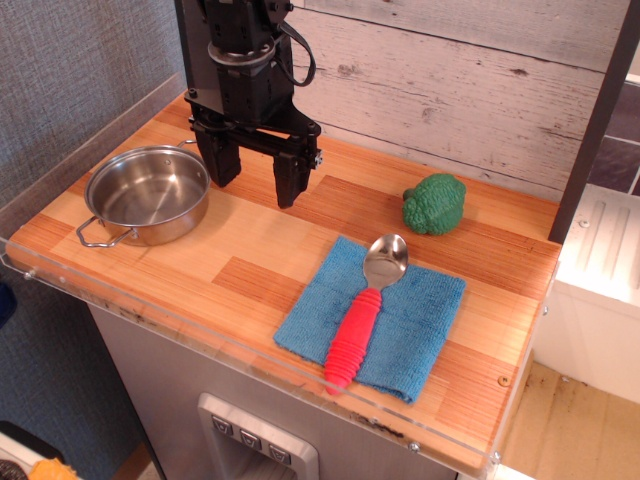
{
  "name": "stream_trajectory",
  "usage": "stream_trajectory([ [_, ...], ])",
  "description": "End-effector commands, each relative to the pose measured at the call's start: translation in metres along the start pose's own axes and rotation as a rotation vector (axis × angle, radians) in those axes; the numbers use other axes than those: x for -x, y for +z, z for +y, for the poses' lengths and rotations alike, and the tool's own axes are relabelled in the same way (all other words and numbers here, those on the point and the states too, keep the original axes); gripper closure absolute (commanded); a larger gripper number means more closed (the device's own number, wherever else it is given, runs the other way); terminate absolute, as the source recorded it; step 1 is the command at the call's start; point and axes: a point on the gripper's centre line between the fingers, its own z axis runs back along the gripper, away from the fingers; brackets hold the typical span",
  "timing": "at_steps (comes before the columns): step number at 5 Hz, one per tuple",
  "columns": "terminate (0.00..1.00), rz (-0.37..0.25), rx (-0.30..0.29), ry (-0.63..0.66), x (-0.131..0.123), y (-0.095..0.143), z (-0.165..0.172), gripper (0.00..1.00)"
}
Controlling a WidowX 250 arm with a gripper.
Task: Set the broccoli inside the pot.
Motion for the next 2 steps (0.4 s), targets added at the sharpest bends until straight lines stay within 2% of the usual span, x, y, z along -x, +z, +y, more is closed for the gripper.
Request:
stream_trajectory([
  [1,0.0,0.0,0.0,0.0,0.0,0.0,0.0,0.0],
  [2,0.0,-0.023,0.01,-0.037,-0.015,0.003,-0.022,0.0],
])
